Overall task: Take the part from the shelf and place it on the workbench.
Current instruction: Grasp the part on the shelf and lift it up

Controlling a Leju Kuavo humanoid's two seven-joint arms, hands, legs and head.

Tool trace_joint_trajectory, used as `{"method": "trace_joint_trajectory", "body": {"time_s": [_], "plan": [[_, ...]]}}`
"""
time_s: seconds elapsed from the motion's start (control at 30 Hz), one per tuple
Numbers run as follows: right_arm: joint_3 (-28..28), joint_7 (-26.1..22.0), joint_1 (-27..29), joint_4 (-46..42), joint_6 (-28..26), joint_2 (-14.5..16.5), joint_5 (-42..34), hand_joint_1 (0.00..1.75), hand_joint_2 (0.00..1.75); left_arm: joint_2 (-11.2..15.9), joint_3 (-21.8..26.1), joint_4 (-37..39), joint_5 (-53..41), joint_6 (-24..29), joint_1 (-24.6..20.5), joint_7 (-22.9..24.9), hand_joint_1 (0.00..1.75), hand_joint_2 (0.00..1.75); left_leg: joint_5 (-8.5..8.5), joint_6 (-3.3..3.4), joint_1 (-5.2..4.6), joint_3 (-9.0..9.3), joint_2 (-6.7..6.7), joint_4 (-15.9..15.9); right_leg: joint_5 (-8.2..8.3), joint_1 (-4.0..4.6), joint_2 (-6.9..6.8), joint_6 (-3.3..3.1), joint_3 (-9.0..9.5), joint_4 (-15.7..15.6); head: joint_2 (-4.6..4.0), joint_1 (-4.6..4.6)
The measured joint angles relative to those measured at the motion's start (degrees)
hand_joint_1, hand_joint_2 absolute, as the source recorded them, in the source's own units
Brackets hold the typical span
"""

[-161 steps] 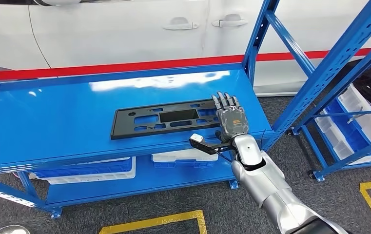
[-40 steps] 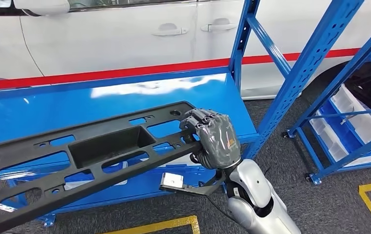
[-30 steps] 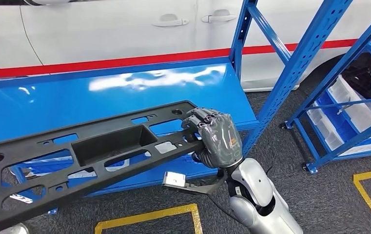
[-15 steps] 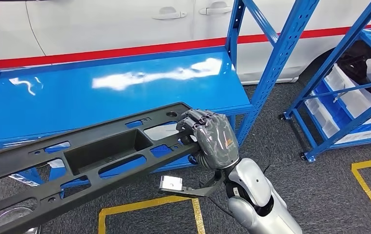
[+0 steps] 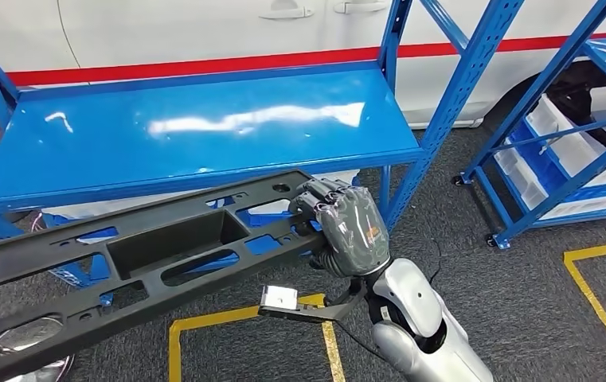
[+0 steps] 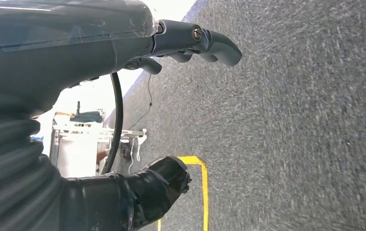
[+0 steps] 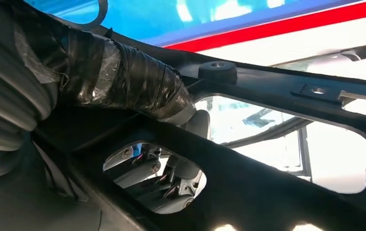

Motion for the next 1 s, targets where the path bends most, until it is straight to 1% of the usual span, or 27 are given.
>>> {"method": "trace_joint_trajectory", "body": {"time_s": [0.03, 0.07, 0.1, 0.17, 0.2, 0.23, 0.27, 0.3, 0.33, 0.37, 0.4, 0.43, 0.47, 0.5, 0.53, 0.57, 0.6, 0.67, 0.7, 0.73, 0.77, 0.83, 0.87, 0.9, 0.93, 0.97, 1.0], "plan": [[0.00, 0.02, -0.18, -0.01, 0.17, 0.01, -0.09, 1.75, 1.75, -0.16, 0.01, -0.01, -0.01, -0.01, 0.00, 0.01, 0.00, 1.75, 0.54, -0.08, -0.03, -0.22, 0.04, -0.14, 0.05, 0.57, -0.13, -0.90, 2.71, -3.91, 0.01, -0.02], [0.00, 0.02, -0.34, -0.01, 0.41, 0.01, -0.22, 1.75, 1.75, -0.32, 0.01, -0.02, -0.02, -0.01, 0.01, 0.01, 0.00, 1.75, 1.09, -0.22, 0.10, -0.29, 0.11, -0.38, -0.02, 1.05, -0.20, -1.47, 4.40, -6.64, 0.01, -0.03], [0.00, 0.03, -0.46, -0.01, 0.71, 0.02, -0.41, 1.75, 1.75, -0.44, 0.02, -0.04, -0.02, -0.03, 0.05, 0.02, 0.00, 1.75, 1.68, -0.48, 0.23, -0.30, 0.19, -0.74, 0.03, 1.36, -0.27, -1.67, 5.00, -8.05, 0.01, -0.02], [0.00, 0.06, -0.64, 0.05, 1.51, 0.05, -1.00, 1.75, 1.75, -0.35, 0.02, -0.05, -0.03, -0.05, 0.09, 0.05, 0.00, 1.75, 2.65, -0.94, 0.47, -0.34, 0.24, -1.53, 1.79, 1.29, -0.28, -1.59, 4.70, -9.53, 0.01, 0.03], [0.00, 0.08, -0.77, 0.14, 1.98, 0.09, -1.35, 1.75, 1.75, -0.31, 0.02, -0.05, -0.03, -0.05, 0.08, 0.08, 0.00, 1.75, 1.92, -1.15, 0.35, -0.63, 0.14, -1.32, 2.86, 1.09, -0.28, -1.60, 4.49, -10.49, 0.01, 0.05], [0.01, 0.10, -0.93, 0.27, 2.51, 0.19, -1.76, 1.75, 1.75, -0.28, 0.02, -0.05, -0.02, -0.06, 0.09, 0.11, 0.00, 1.75, -0.02, -1.32, 0.18, -1.09, 0.00, -0.13, 3.99, 0.78, -0.27, -1.49, 4.05, -11.33, 0.00, 0.05], [0.02, 0.10, -1.08, 0.42, 2.98, 0.33, -2.13, 1.75, 1.75, -0.24, 0.02, -0.05, -0.02, -0.07, 0.11, 0.13, 0.00, 1.75, -2.90, -1.45, 0.12, -1.69, -0.14, 2.13, 5.02, 0.50, -0.20, -1.27, 3.47, -11.72, 0.00, 0.04], [0.06, 0.09, -1.23, 0.58, 3.37, 0.46, -2.50, 1.75, 1.75, -0.20, 0.02, -0.05, -0.01, -0.06, 0.11, 0.15, 0.00, 1.75, -6.00, -1.65, 0.11, -2.27, -0.23, 5.30, 5.86, 0.43, 0.04, -1.16, 2.46, -11.72, 0.00, 0.03], [0.14, 0.08, -1.31, 0.75, 3.67, 0.58, -2.82, 1.75, 1.75, -0.13, 0.02, -0.05, -0.01, -0.07, 0.12, 0.14, 0.00, 1.75, -8.16, -1.83, 0.21, -2.68, -0.25, 8.80, 6.55, 0.34, 0.25, -0.92, 1.33, -11.44, 0.00, 0.02], [0.24, 0.08, -1.34, 0.90, 3.85, 0.64, -3.03, 1.75, 1.75, -0.03, 0.02, -0.05, -0.01, -0.06, 0.11, 0.14, 0.00, 1.75, -8.79, -2.05, 0.33, -2.74, -0.24, 11.70, 7.20, 0.23, 0.49, -0.64, 0.12, -11.04, 0.00, 0.01], [0.35, 0.09, -1.36, 1.07, 3.95, 0.65, -3.18, 1.75, 1.75, 0.09, 0.02, -0.05, -0.02, -0.05, 0.08, 0.13, 0.00, 1.75, -8.01, -2.29, 0.43, -2.24, -0.25, 13.38, 7.87, 0.07, 0.77, -0.36, -1.22, -10.54, 0.00, 0.01], [0.45, 0.09, -1.38, 1.21, 4.03, 0.65, -3.23, 1.75, 1.75, 0.15, 0.02, -0.05, -0.02, -0.05, 0.07, 0.13, 0.00, 1.75, -6.31, -2.55, 0.56, -0.93, -0.35, 13.30, 8.51, -0.16, 1.12, -0.01, -2.66, -9.94, 0.00, 0.01], [0.51, 0.09, -1.39, 1.31, 4.09, 0.65, -3.26, 1.75, 1.75, 0.20, 0.02, -0.05, -0.03, -0.05, 0.05, 0.11, 0.00, 1.75, -4.79, -2.84, 0.79, 1.29, -0.78, 11.41, 9.12, -0.40, 1.53, 0.40, -4.12, -9.24, 0.00, 0.00], [0.57, 0.09, -1.45, 1.36, 4.14, 0.67, -3.28, 1.75, 1.75, 0.21, 0.02, -0.05, -0.03, -0.05, 0.02, 0.07, 0.00, 1.75, -4.74, -3.14, 1.02, 4.25, -1.83, 7.88, 9.66, -0.55, 1.99, 0.85, -5.53, -8.43, 0.01, -0.03], [0.62, 0.10, -1.55, 1.37, 4.17, 0.71, -3.31, 1.75, 1.75, 0.20, 0.03, -0.05, -0.03, -0.05, 0.03, 0.03, 0.00, 1.75, -5.66, -3.05, 1.17, 7.02, -3.01, 4.10, 10.11, -0.62, 2.47, 1.27, -6.66, -7.57, 0.01, 0.01], [0.69, 0.12, -1.69, 1.37, 4.21, 0.74, -3.34, 1.75, 1.75, 0.20, 0.03, -0.05, -0.03, -0.05, 0.11, -0.01, 0.00, 1.75, -7.00, -2.85, 1.25, 8.94, -3.91, 1.17, 10.56, -0.60, 2.95, 1.65, -7.37, -6.93, 0.01, 0.04], [0.76, 0.13, -1.85, 1.38, 4.24, 0.78, -3.40, 1.75, 1.75, 0.19, 0.04, -0.05, -0.05, -0.06, 0.17, -0.04, 0.00, 1.75, -8.18, -2.48, 1.17, 9.92, -4.39, -0.54, 11.06, -0.49, 3.46, 1.95, -7.79, -6.58, 0.01, 0.09], [0.90, 0.16, -2.02, 1.49, 4.35, 0.80, -3.63, 1.75, 1.75, 0.13, 0.04, -0.04, -0.11, -0.07, 0.23, -0.04, 0.00, 1.75, -7.88, -1.47, 1.08, 9.48, -3.21, -0.69, 11.99, -0.53, 4.34, 2.42, -8.14, -6.48, 0.01, 0.18], [0.96, 0.18, -2.06, 1.56, 4.42, 0.79, -3.80, 1.75, 1.75, 0.09, 0.04, -0.04, -0.15, -0.07, 0.16, -0.03, 0.00, 1.75, -7.35, -0.91, 1.06, 9.04, -2.44, -0.62, 11.36, -0.55, 4.00, 2.65, -8.51, -6.05, 0.01, 0.25], [1.04, 0.22, -2.08, 1.63, 4.47, 0.78, -3.95, 1.75, 1.75, 0.04, 0.04, -0.04, -0.19, -0.07, 0.10, -0.03, 0.00, 1.75, -6.72, -0.36, 1.06, 8.50, -1.57, -0.67, 9.54, -0.66, 3.27, 2.91, -9.05, -4.77, 0.01, 0.31], [1.13, 0.26, -2.14, 1.70, 4.50, 0.76, -4.04, 1.75, 1.75, 0.02, 0.04, -0.04, -0.22, -0.06, 0.10, -0.03, 0.00, 1.75, -6.04, 0.05, 1.04, 7.82, -0.78, -0.69, 6.70, -0.82, 2.21, 3.19, -9.74, -2.44, 0.00, 0.35], [1.33, 0.37, -2.27, 1.85, 4.54, 0.76, -4.20, 1.75, 1.75, 0.12, 0.04, -0.07, -0.31, -0.03, 0.11, -0.03, 0.00, 1.75, -4.66, 0.39, 0.81, 6.18, 0.69, -0.62, 0.81, -1.30, 0.75, 3.81, -11.15, 4.73, 0.00, 0.43], [1.43, 0.40, -2.30, 1.95, 4.56, 0.76, -4.28, 1.75, 1.75, 0.18, 0.05, -0.10, -0.34, -0.02, 0.13, -0.03, 0.00, 1.75, -3.97, 0.40, 0.72, 5.23, 1.44, -0.56, -0.41, -1.58, 0.46, 4.05, -11.46, 8.11, 0.00, 0.43], [1.54, 0.45, -2.29, 2.05, 4.59, 0.76, -4.39, 1.75, 1.75, 0.23, 0.07, -0.14, -0.36, -0.01, 0.13, -0.02, 0.00, 1.75, -3.28, 0.38, 0.63, 4.25, 2.22, -0.50, -0.19, -1.83, 0.28, 4.20, -11.09, 10.23, 0.00, 0.43], [1.62, 0.49, -2.30, 2.14, 4.62, 0.76, -4.48, 1.75, 1.75, 0.27, 0.09, -0.17, -0.38, -0.01, 0.11, -0.02, 0.00, 1.75, -2.64, 0.34, 0.53, 3.32, 2.93, -0.46, 1.06, -2.00, 0.10, 4.23, -9.82, 10.50, 0.00, 0.43], [1.70, 0.52, -2.33, 2.21, 4.64, 0.76, -4.54, 1.75, 1.75, 0.29, 0.12, -0.21, -0.38, -0.01, 0.07, -0.02, 0.00, 1.75, -2.06, 0.28, 0.42, 2.51, 3.55, -0.44, 2.50, -2.06, -0.25, 4.10, -7.49, 8.68, 0.00, 0.43], [1.77, 0.56, -2.46, 2.25, 4.66, 0.77, -4.61, 1.75, 1.75, 0.30, 0.16, -0.22, -0.38, -0.01, -0.02, -0.02, 0.00, 1.75, -1.49, 0.20, 0.34, 1.88, 4.11, -0.44, 3.01, -1.98, -1.18, 3.76, -4.02, 4.90, 0.01, 0.42]]}}
